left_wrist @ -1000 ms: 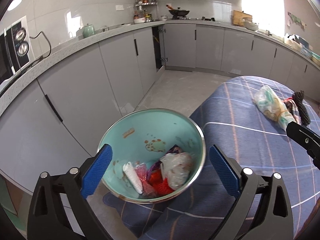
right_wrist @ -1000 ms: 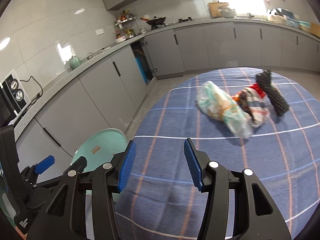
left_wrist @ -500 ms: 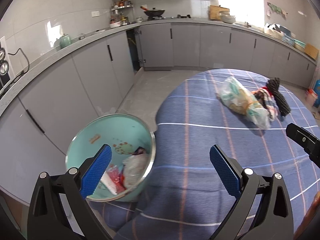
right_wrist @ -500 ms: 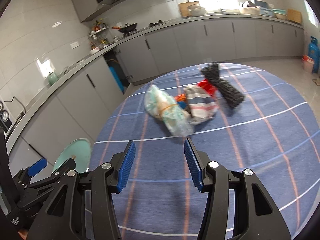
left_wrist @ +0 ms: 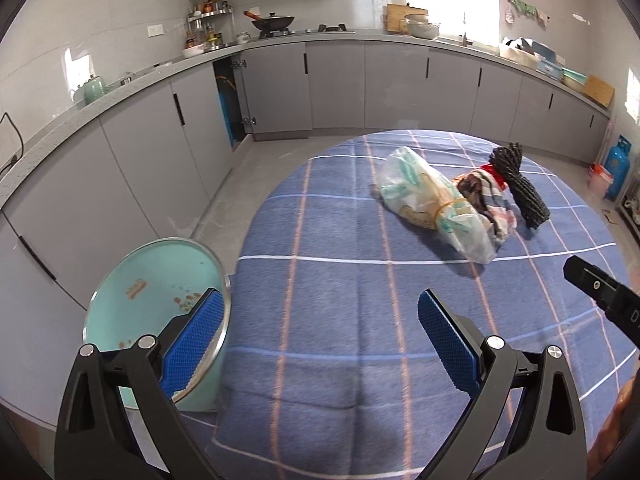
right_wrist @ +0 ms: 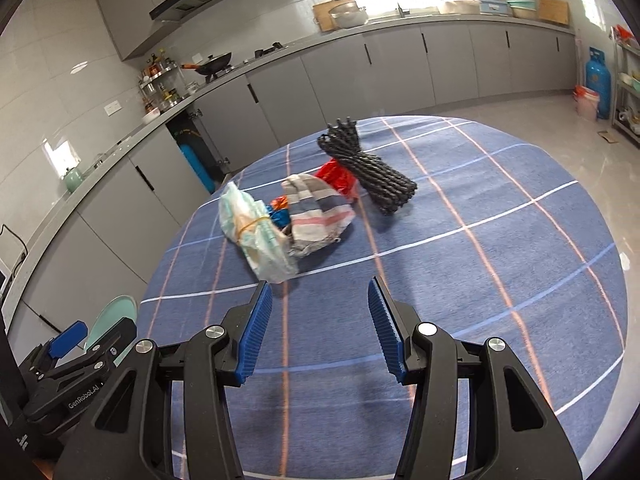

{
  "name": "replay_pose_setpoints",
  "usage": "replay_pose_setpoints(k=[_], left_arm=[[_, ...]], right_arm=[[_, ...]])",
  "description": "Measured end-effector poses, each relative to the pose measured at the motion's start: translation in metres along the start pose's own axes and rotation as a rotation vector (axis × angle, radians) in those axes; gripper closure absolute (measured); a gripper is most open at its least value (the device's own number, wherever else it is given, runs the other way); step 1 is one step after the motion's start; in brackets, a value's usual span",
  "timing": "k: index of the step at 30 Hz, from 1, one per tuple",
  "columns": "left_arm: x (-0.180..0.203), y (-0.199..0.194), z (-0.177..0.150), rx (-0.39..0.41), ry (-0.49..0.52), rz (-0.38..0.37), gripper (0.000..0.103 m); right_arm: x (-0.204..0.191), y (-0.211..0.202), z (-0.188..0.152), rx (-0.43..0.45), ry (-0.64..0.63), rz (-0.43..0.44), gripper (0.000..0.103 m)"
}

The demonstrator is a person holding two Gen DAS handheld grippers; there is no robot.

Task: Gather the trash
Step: 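Move both open grippers back toward the remaining trash on the table, then grasp the printed plastic bag with the left gripper while the right grasps the striped cloth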

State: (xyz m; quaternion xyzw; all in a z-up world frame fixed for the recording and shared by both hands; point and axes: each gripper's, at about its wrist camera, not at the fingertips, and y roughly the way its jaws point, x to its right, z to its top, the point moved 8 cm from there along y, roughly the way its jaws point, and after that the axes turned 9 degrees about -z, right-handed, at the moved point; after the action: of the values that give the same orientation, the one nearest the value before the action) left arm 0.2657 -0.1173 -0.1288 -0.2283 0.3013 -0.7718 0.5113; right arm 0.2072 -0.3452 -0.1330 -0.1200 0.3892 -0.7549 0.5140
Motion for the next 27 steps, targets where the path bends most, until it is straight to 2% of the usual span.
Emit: replay_pose_setpoints(k=[10, 21, 25, 27], left_arm=[[0.031, 0.025, 0.028, 0.025, -0.006, -0.016, 0.009], [0.067, 0.068, 0.06, 0.036, -0.07, -0.099, 0.013], [0.078, 0.094, 0.063, -0.007, -0.087, -0.132, 0.023], [0.083, 0.11, 0.063, -0.039, -0.1, -0.148, 0.031]], right_arm=[[0.011, 0.019, 0.019, -0.007, -0.004, -0.006, 0.052], [0.027, 0.037, 0.034, -0.019, 0.015, 0.001, 0.052], [0.031, 0.043, 0.042, -0.029, 0.008, 0.008, 0.052], [0.032, 0.045, 0.046, -0.024, 0.001, 0.002, 0.052]])
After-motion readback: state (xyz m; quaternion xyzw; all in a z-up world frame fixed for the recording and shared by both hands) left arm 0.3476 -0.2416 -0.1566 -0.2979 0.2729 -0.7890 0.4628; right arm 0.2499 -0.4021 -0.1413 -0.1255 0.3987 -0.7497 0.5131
